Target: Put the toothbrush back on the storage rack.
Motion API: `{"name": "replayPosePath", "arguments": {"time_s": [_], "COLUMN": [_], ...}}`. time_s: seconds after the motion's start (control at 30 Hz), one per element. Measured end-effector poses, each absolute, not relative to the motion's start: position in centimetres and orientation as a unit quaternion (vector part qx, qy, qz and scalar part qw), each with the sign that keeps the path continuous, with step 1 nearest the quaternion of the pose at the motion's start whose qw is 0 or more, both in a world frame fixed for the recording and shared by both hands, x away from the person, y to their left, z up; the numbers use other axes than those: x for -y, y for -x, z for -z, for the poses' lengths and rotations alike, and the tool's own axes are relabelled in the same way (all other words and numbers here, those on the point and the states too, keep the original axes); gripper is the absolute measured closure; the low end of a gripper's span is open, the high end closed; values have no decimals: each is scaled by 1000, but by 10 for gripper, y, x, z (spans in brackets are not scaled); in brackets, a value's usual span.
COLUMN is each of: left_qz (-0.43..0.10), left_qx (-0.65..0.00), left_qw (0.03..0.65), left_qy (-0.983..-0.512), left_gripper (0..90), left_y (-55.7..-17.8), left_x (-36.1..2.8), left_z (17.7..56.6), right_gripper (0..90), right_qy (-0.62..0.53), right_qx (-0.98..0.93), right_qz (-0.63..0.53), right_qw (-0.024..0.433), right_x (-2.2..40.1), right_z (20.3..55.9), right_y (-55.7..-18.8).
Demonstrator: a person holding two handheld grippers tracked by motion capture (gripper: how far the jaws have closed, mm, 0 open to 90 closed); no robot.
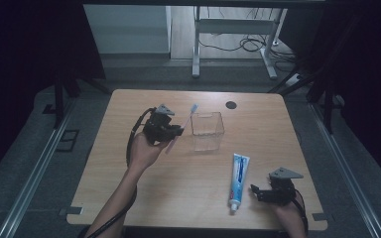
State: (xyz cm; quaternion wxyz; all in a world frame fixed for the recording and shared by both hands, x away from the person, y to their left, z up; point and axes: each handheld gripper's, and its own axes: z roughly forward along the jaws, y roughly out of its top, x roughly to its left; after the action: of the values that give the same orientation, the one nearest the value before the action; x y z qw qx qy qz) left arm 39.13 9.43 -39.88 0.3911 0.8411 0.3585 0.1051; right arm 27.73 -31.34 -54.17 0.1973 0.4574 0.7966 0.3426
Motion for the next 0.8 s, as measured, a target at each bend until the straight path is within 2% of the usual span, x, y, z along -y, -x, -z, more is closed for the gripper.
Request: {"name": "replayPosePath", "arguments": {"time_s": [0.8], "left_qz": [-125], "left_qx": [-354], "left_qw": [436], "left_qy": [-818], "left_gripper": [790], "left_y": [-422], "left_x": [-54], "left_z": [379], "right_gripper": [125], "right_qy": [-456], "right_qx": [-797], "right_qz": [-343], "right_qw": [195], "right_x": [313], "right_z": [542], "right_y": [-277]}}
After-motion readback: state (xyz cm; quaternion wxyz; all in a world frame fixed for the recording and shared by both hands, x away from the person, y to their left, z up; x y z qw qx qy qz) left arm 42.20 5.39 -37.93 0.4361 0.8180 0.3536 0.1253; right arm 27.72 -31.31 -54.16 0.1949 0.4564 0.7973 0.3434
